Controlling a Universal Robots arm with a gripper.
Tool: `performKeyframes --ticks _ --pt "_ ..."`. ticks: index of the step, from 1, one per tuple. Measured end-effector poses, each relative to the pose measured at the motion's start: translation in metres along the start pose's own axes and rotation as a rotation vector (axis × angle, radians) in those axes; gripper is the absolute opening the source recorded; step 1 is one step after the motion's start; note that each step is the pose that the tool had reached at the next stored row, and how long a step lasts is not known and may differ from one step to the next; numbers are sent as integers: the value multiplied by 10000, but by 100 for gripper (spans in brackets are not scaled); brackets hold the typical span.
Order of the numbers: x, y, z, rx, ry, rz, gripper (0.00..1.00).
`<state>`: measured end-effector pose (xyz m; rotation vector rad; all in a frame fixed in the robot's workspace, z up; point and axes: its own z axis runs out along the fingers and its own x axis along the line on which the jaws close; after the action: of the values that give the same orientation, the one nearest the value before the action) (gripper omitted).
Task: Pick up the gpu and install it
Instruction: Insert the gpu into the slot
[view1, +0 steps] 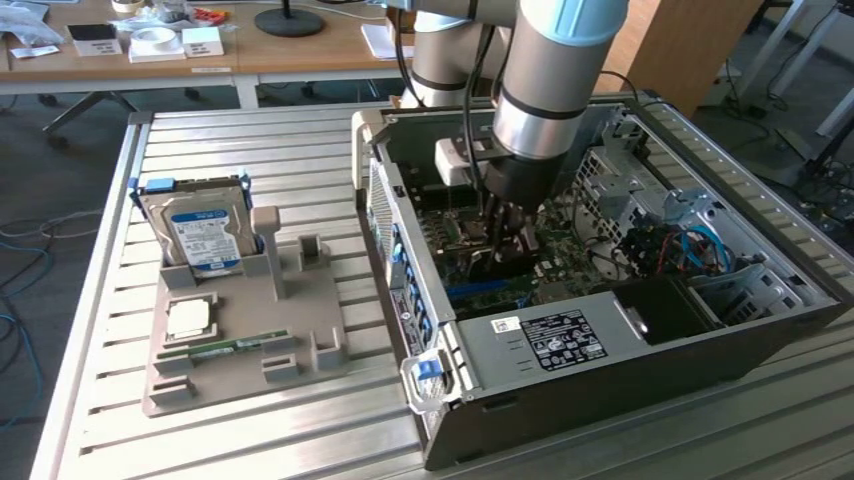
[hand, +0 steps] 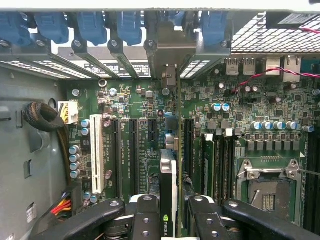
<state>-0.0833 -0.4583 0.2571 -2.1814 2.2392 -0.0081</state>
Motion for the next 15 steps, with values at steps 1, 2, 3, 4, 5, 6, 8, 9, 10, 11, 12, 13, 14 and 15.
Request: performKeyframes --ticks 1,2,3,4,5,6,8,9,10,11,12,13,14,15 --pt "0 0 6 1 0 1 27" --pt "0 0 12 0 -1 3 27" --pt "0 0 18 0 0 4 27" --pt "0 0 23 0 0 6 27" --pt "0 0 29 0 0 6 27" --pt "0 1 36 -1 0 8 27" --pt "0 1 48 -1 0 10 27" --pt "1 1 50 -1 2 11 27" --pt "1 1 52 -1 3 11 27" --pt "0 1 59 0 -1 12 27" --pt "1 1 64 0 0 13 27" --pt "1 1 66 -1 2 13 27" --pt "1 1 69 -1 1 13 27" --pt "1 1 74 0 0 13 27"
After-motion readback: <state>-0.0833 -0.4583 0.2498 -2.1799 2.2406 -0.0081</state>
